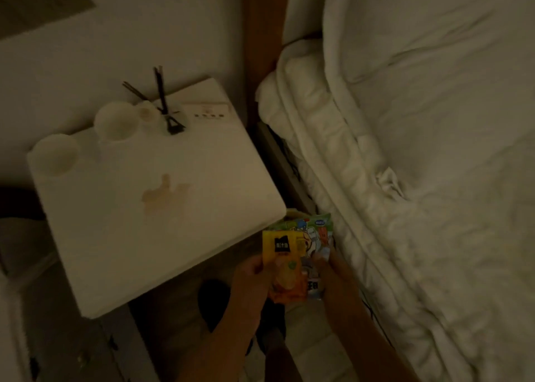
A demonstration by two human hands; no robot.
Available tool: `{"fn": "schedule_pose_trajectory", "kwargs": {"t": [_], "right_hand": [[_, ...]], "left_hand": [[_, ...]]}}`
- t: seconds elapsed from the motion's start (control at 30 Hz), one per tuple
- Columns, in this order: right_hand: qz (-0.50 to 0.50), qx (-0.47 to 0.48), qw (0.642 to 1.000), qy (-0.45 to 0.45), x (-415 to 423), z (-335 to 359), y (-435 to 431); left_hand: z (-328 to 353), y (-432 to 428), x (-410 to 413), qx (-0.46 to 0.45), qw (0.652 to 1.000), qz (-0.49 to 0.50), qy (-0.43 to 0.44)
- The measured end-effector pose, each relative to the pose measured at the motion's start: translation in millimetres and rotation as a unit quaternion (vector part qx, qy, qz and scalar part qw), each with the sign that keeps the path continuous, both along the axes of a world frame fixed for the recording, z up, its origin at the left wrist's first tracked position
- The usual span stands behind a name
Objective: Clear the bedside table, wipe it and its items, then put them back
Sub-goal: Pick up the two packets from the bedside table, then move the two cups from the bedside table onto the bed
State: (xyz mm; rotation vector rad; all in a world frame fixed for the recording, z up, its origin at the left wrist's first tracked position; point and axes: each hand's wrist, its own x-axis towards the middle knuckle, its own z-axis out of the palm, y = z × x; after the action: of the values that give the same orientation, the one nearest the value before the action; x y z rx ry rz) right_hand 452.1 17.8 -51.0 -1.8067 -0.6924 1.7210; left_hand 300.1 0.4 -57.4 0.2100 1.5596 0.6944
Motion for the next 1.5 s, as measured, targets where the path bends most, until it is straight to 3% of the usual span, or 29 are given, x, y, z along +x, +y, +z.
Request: {"fn": "schedule_pose_trajectory", "kwargs": {"t": [0.27, 0.43, 0.57, 0.7, 0.8, 0.93, 1.17, 1.3, 1.5], "right_hand": [[-0.019, -0.036, 0.999, -0.008, 46.0, -33.6, -20.6], [-0.034, -0.078, 0.996, -0.01, 54.7, -87.2, -22.5], [0.015, -0.12, 0.991, -0.058, 52.9, -153.6, -23.6], [0.057, -0.13, 0.986, -0.088, 62.0, -241.1, -39.5], [0.041, -0.151, 0.987, -0.041, 50.9, -257.5, -33.9], [-0.023, -0.203, 0.979, 0.018, 37.0, -235.7, -12.2], [-0.023, -0.236, 0.971, -0.025, 40.1, -196.4, 13.6], [-0.014, -0.259, 0.965, -0.025, 23.6, -168.2, 20.2], [-0.011, -0.221, 0.975, 0.021, -10.4, -96.4, 36.0]], "left_hand": [[-26.9, -3.7, 52.8, 0.033, 0.99, -0.076, 0.11], [-67.6, -2.2, 63.5, -0.033, 0.997, -0.043, 0.056], [-103.3, -5.9, 58.1, -0.124, 0.992, -0.021, -0.012], [-131.5, -8.1, 53.6, -0.159, 0.987, -0.015, -0.004], [-150.4, -6.3, 53.4, -0.184, 0.983, 0.018, 0.0], [-165.6, 6.8, 54.3, -0.215, 0.975, 0.036, -0.031], [-161.5, 12.9, 44.5, -0.219, 0.97, 0.058, -0.085], [-136.9, 11.9, 27.5, -0.183, 0.977, 0.055, -0.091], [-64.7, 26.0, -10.0, -0.118, 0.992, 0.026, -0.043]]}}
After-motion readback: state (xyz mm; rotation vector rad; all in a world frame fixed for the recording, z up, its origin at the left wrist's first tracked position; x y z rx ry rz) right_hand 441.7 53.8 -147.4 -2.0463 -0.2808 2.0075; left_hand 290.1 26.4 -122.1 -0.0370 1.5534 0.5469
